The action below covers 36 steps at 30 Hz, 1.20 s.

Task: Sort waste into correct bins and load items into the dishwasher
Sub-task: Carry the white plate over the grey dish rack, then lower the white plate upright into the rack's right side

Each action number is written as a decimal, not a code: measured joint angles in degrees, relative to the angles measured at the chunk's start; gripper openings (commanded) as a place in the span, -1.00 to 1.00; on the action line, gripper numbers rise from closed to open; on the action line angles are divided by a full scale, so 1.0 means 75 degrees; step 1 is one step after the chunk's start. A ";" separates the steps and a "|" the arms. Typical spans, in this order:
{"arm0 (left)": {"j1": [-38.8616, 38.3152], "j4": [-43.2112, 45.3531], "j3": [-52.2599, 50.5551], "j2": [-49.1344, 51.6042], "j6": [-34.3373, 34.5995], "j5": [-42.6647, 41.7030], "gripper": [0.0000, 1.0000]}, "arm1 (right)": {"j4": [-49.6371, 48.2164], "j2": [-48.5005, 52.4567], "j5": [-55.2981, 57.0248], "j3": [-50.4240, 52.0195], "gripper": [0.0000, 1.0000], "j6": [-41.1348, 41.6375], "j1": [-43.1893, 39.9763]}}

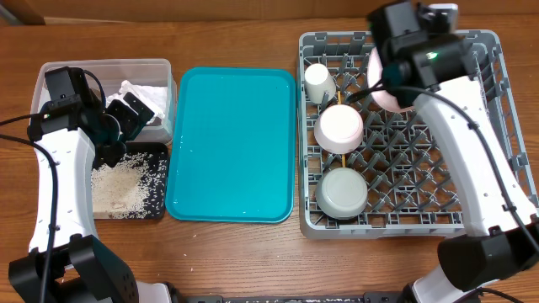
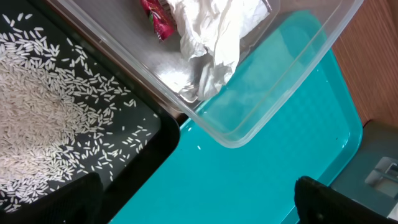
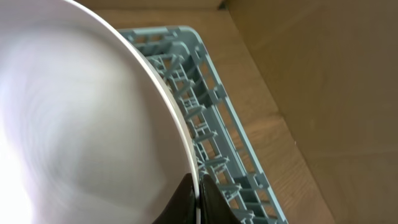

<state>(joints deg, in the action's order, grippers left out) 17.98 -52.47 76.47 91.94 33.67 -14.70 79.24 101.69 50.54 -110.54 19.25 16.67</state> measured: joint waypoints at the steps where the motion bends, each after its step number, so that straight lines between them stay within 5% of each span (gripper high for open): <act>1: 0.0000 -0.0003 0.0000 -0.0003 0.0000 -0.0003 1.00 | 0.0012 0.0000 -0.0111 0.0044 -0.92 0.0003 -0.0187; 16: 0.0000 -0.0003 0.0003 0.0000 0.0000 -0.0003 1.00 | -0.0035 0.0029 -0.0510 0.1935 -0.92 0.0061 -0.0662; 36: 0.0000 -0.0003 0.0000 0.0000 0.0000 -0.0003 1.00 | -0.0557 0.0029 -0.1510 0.1976 -0.92 0.0085 0.0064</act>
<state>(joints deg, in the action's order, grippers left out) 17.98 -52.49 76.47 91.94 33.67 -14.72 75.07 101.91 39.22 -95.72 19.88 17.15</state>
